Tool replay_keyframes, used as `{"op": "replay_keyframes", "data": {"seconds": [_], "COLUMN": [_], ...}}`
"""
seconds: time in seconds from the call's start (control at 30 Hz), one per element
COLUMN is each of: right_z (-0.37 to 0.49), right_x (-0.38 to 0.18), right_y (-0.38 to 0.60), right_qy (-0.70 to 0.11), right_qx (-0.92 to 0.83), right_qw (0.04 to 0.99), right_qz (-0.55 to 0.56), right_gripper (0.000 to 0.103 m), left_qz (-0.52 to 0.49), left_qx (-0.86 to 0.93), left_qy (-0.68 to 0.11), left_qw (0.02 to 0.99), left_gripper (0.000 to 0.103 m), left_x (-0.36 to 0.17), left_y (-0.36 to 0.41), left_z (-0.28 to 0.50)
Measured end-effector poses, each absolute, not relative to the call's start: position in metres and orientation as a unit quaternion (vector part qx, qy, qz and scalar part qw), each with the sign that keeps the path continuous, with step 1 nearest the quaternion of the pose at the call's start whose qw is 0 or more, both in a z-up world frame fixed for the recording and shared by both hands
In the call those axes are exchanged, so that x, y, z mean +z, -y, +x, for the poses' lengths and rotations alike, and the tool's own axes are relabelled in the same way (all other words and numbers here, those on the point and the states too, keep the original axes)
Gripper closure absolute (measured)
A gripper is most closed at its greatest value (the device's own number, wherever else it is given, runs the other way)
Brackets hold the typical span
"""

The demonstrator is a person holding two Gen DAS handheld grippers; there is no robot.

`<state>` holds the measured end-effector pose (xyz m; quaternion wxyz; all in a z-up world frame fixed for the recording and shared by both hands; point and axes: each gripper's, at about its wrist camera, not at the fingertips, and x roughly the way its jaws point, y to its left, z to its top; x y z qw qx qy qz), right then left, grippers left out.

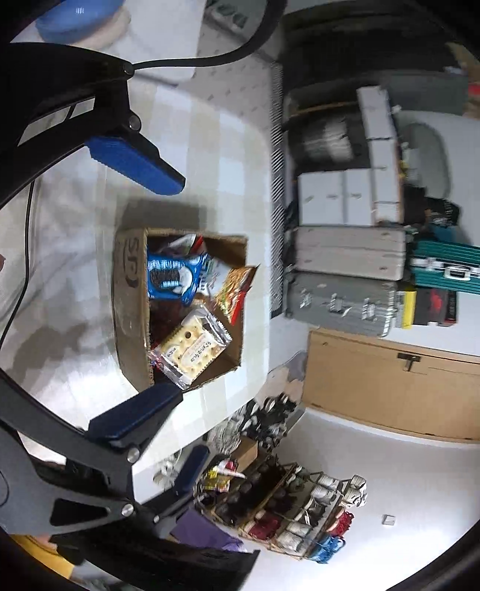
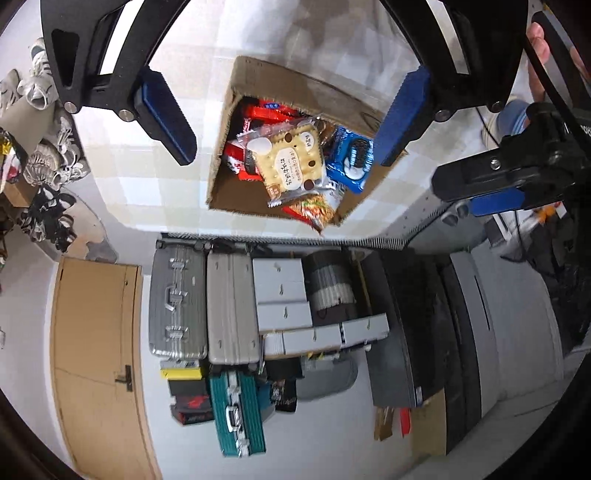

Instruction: Organize snacks

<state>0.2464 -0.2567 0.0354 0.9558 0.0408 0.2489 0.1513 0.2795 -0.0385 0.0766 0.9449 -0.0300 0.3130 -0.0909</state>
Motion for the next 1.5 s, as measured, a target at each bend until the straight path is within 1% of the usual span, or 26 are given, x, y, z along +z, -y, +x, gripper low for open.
{"op": "replay_keyframes", "data": {"seconds": [0.17,0.5,0.73,0.93,1.03,1.17,1.23,1.3,1.37,1.5], "right_z": [0.202,0.105,0.039,-0.002,-0.011,-0.009,-0.005,0.0,0.005,0.016], "right_x": [0.053,0.092,0.098,0.085,0.074,0.053,0.038,0.024,0.012,0.003], "right_y": [0.265,0.268,0.263,0.255,0.252,0.248,0.249,0.252,0.255,0.261], "right_qy": [-0.232,-0.18,-0.135,-0.102,-0.09,-0.101,-0.112,-0.124,-0.143,-0.141], "right_qx": [0.15,0.143,0.142,0.147,0.149,0.149,0.146,0.144,0.14,0.131], "right_qw": [0.96,0.972,0.98,0.984,0.985,0.984,0.983,0.982,0.98,0.981], "right_qz": [0.044,0.04,0.022,0.019,0.016,0.015,0.015,0.02,0.023,0.026], "right_gripper": [0.003,0.001,0.001,0.001,0.001,0.001,0.001,0.001,0.001,0.001], "left_qz": [-0.005,-0.017,-0.049,-0.031,-0.023,-0.026,-0.029,-0.025,-0.027,-0.055], "left_qx": [-0.064,-0.031,-0.02,-0.013,-0.016,-0.016,-0.018,-0.024,-0.018,-0.019], "left_qy": [-0.26,-0.213,-0.194,-0.161,-0.151,-0.154,-0.155,-0.14,-0.161,-0.147], "left_qw": [0.963,0.976,0.98,0.986,0.988,0.988,0.987,0.99,0.986,0.987], "left_gripper": [0.001,0.001,0.001,0.001,0.001,0.001,0.001,0.001,0.001,0.001], "left_x": [0.108,0.147,0.149,0.135,0.123,0.102,0.089,0.071,0.064,0.054], "left_y": [0.047,0.04,0.018,0.016,0.018,0.017,0.017,0.015,0.013,0.009], "left_z": [0.213,0.097,0.035,-0.009,-0.018,-0.01,0.003,0.013,0.03,0.038]}}
